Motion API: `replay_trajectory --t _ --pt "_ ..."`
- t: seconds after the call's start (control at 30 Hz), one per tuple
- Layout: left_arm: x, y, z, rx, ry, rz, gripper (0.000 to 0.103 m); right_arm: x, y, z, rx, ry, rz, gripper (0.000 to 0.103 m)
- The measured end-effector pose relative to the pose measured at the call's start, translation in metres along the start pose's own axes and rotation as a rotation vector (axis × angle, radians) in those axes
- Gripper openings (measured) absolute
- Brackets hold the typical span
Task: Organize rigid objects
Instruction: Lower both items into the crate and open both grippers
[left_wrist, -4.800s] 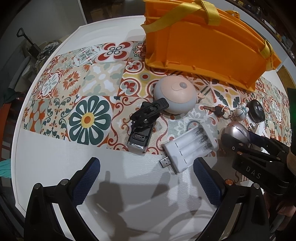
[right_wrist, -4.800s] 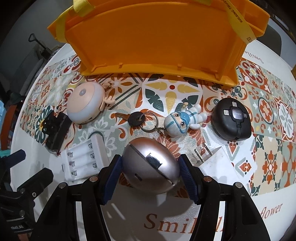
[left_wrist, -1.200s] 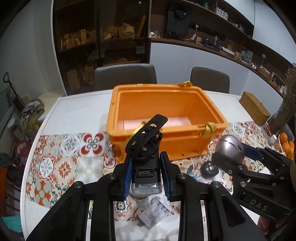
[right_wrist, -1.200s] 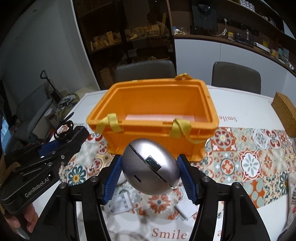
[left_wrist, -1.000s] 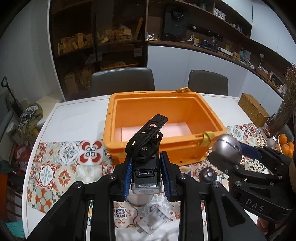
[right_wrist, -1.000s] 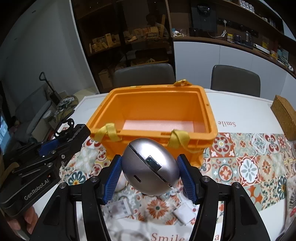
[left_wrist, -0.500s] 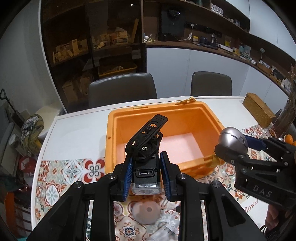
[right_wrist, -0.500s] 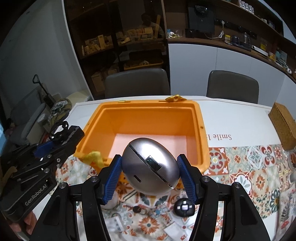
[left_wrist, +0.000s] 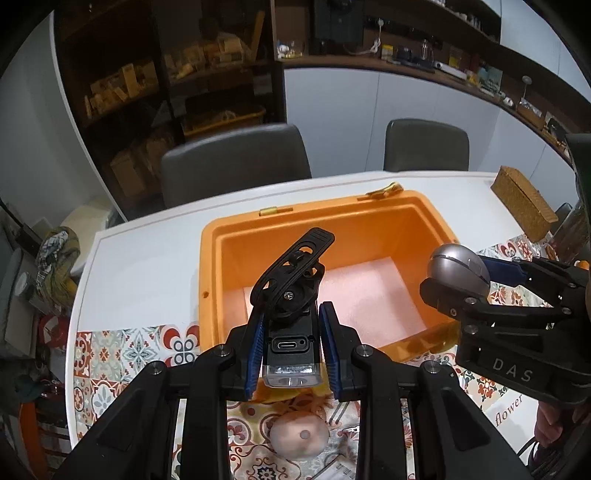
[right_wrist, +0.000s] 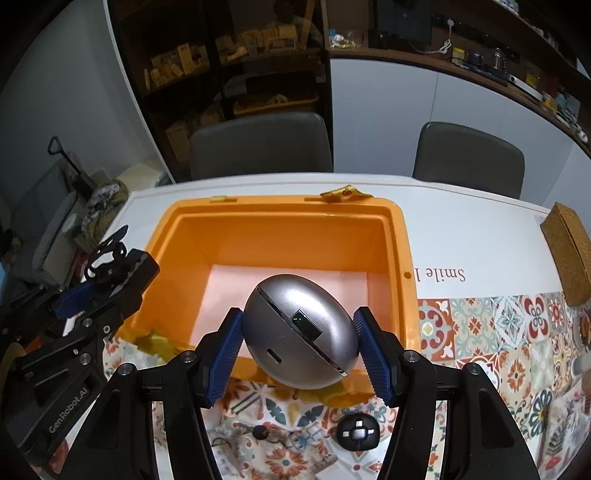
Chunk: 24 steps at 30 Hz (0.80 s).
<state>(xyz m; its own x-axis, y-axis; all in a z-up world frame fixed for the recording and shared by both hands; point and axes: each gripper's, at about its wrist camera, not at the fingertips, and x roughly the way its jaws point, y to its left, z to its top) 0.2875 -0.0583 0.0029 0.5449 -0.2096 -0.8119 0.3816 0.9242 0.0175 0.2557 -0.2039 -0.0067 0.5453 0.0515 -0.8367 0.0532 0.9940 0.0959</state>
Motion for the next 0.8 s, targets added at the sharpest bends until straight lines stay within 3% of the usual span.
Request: replay_trajectory --t 0.37,0.67,0.73,0.8 --pt "0.043 -0.002 0.013 0.017 0.13 0.006 0.029 0.03 -0.005 0.011 0.0 0.088 -0.019 0.061" --pt "0.053 -0.003 0.015 0.015 0.152 0.015 0.031 0.04 -0.01 0.012 0.006 0.114 -0.028 0.061" --pt "0.051 0.0 0.015 -0.001 0.149 0.027 0.034 0.041 -0.011 0.013 0.011 0.117 -0.026 0.061" --pt "0.047 0.005 0.014 -0.026 0.139 0.034 0.051 0.042 -0.012 0.013 0.013 0.119 -0.021 0.061"
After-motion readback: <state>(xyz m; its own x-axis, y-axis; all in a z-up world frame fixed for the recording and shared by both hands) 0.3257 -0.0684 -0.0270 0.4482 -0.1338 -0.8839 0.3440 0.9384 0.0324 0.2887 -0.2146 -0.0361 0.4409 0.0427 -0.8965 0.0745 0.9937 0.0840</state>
